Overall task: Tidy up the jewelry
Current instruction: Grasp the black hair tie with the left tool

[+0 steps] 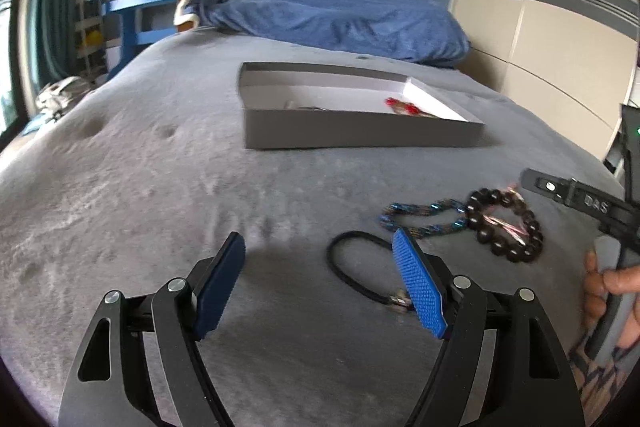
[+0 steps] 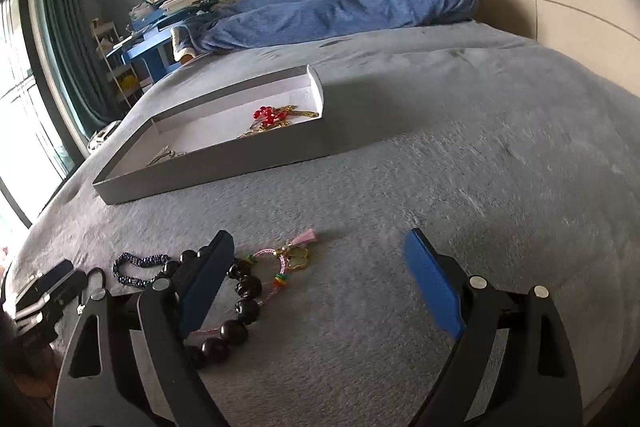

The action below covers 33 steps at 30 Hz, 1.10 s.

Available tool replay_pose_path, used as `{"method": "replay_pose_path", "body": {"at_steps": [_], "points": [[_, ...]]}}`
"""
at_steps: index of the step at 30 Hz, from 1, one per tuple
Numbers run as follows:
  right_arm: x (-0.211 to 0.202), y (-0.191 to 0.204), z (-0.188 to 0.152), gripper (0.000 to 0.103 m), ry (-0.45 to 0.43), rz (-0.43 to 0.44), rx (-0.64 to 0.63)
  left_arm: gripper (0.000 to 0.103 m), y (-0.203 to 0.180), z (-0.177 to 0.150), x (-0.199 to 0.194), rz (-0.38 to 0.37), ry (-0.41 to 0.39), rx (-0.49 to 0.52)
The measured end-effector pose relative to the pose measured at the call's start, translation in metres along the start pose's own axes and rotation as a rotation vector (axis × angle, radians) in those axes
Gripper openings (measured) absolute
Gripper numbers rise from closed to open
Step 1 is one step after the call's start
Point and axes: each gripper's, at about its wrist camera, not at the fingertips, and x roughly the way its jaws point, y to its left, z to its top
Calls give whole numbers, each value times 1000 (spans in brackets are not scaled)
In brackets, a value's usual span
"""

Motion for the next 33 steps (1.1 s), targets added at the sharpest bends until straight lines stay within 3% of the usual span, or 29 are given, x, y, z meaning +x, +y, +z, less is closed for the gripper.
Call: {"method": "replay_pose_path", "body": {"at_steps": [4, 9, 17, 22, 30, 33], "points": [[0, -1, 0, 86, 2, 4, 3, 72, -9, -4, 4, -13, 18, 36], [3, -3, 0, 86, 18, 0, -1, 40, -10, -8, 10, 18, 45, 45], [-3, 10, -6, 83, 20, 48, -50, 21, -3, -3, 14, 75, 54, 67], [-2, 28, -13, 73, 48, 78, -129, 17, 1, -3, 15, 89, 59, 57], [-8, 29, -14, 70, 46, 84, -122, 17, -1, -6, 16, 95, 59, 70], [-8, 30, -16, 57, 61, 90, -126, 17, -3, -6, 16, 99, 59, 76]]}}
